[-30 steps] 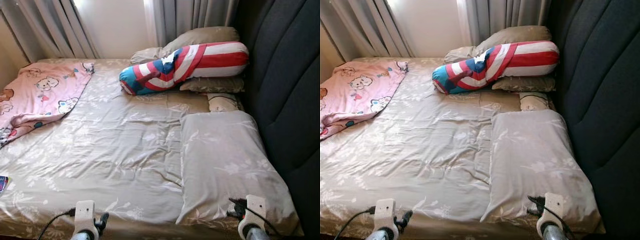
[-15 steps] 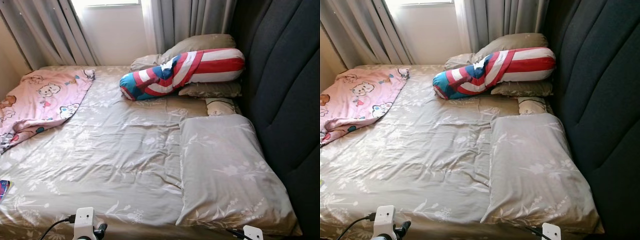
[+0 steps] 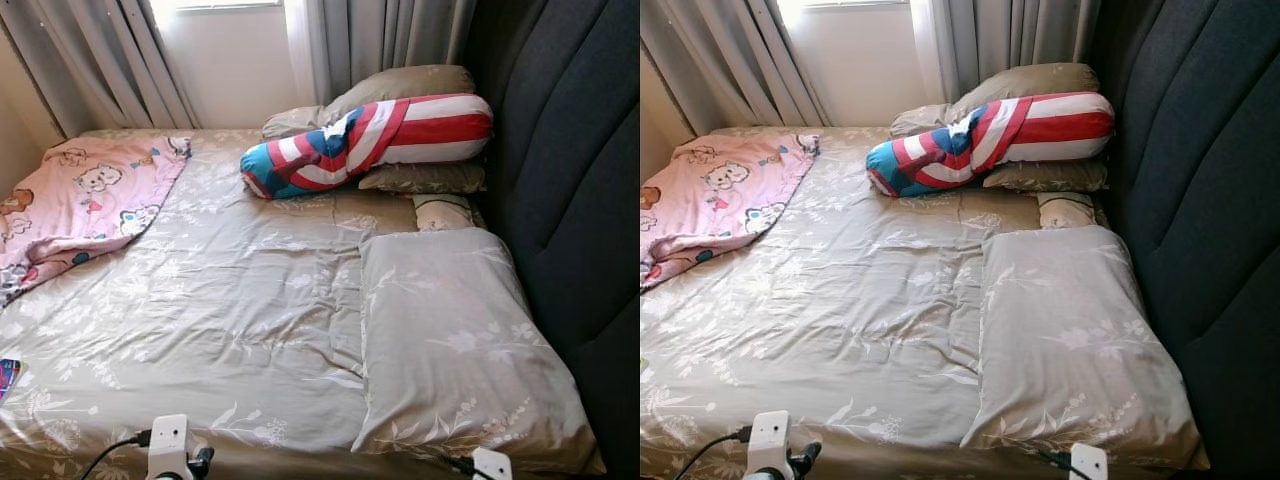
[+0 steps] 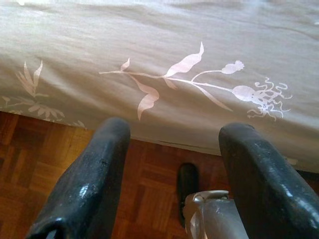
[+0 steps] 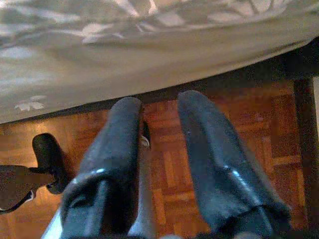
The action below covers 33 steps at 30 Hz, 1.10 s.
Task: Clean up the room
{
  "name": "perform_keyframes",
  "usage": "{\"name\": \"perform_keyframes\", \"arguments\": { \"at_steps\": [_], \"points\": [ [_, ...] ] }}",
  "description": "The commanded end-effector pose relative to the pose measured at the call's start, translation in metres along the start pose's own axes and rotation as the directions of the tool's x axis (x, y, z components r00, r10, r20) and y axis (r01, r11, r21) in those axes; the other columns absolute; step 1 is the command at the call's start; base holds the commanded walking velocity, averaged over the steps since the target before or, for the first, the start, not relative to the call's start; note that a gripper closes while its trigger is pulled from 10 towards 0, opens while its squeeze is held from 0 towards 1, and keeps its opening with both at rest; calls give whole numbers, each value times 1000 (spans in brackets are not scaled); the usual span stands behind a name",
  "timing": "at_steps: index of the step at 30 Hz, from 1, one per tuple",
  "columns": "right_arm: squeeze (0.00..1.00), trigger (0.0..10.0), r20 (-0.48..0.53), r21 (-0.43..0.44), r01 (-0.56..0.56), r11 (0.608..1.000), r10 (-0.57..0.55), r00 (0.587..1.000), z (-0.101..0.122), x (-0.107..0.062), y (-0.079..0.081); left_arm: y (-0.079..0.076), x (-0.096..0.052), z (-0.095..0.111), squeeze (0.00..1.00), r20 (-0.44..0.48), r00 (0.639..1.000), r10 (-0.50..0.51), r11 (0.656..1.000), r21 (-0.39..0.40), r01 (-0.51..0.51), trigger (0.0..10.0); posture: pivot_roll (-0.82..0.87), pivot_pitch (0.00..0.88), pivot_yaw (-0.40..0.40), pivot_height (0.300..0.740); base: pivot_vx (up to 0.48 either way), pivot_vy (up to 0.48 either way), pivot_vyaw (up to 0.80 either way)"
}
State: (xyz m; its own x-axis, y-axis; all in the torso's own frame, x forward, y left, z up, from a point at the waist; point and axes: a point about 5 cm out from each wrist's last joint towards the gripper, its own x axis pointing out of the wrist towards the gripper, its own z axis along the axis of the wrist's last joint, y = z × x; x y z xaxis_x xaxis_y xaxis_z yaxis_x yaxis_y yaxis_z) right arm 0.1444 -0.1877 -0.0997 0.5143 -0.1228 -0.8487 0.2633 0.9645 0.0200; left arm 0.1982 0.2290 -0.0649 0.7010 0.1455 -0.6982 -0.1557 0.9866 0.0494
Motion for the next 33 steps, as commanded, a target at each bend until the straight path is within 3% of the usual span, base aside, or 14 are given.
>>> {"name": "perform_keyframes", "arguments": {
  "at_steps": [1, 11, 12, 13, 14, 24, 26, 30, 31, 33],
  "points": [
    [1000, 10000, -12, -4, 0, 1000, 0, 1000, -3, 0, 3, 0, 1, 2, 0, -1, 1000, 7, 1000, -1, -7, 10000, -57, 0, 19, 740, 0, 0, 0],
    [1000, 10000, 23, -11, -3, 1000, 3, 1000, 19, 4, 6, -4, 6, 18, 0, 21, 1000, -4, 1000, 0, 4, 10000, -69, 0, 33, 740, 0, 0, 0],
    [855, 10000, 26, -11, -3, 1000, 4, 1000, 21, 4, 7, -4, 7, 20, 0, 24, 1000, -7, 1000, 4, 7, 10000, -66, 0, 32, 740, 0, 0, 0],
    [188, 10000, 33, -12, -4, 1000, 4, 999, 25, 5, 7, -6, 7, 23, 0, 31, 999, -9, 1000, 6, 9, 10000, -63, 0, 32, 740, 0, 0, 0],
    [0, 10000, 37, -12, -3, 1000, 4, 999, 27, 5, 7, -6, 8, 25, 0, 35, 999, -8, 1000, 1, 8, 10000, -63, 0, 32, 740, 0, 0, 0],
    [0, 10000, 61, -50, -10, 999, 13, 998, 40, 7, 6, -6, 7, 23, 0, 43, 999, -10, 1000, -14, 11, 10000, -72, 0, 31, 740, 0, 0, 0],
    [0, 10000, 61, -45, 3, 999, 0, 998, 39, 6, -9, -3, 6, 18, 0, 34, 999, -9, 1000, -8, 10, 10000, -83, 0, 35, 740, 0, 0, 0],
    [0, 10000, 45, -54, 8, 999, -6, 999, 33, 5, -15, -1, 4, 11, 0, 12, 1000, -11, 1000, 7, 11, 10000, -77, 0, 34, 740, 0, 0, 0],
    [1000, 10000, 43, -52, 4, 999, -2, 999, 31, 5, -15, -1, 3, 9, 0, 10, 1000, -11, 1000, 7, 10, 10000, -68, 0, 32, 740, 0, 0, 0],
    [1000, 10000, 41, -50, -3, 999, 5, 999, 29, 4, -15, 0, 3, 8, 0, 9, 1000, -10, 1000, 4, 10, 10000, -62, 0, 30, 740, 0, 0, 0]
  ]
}}
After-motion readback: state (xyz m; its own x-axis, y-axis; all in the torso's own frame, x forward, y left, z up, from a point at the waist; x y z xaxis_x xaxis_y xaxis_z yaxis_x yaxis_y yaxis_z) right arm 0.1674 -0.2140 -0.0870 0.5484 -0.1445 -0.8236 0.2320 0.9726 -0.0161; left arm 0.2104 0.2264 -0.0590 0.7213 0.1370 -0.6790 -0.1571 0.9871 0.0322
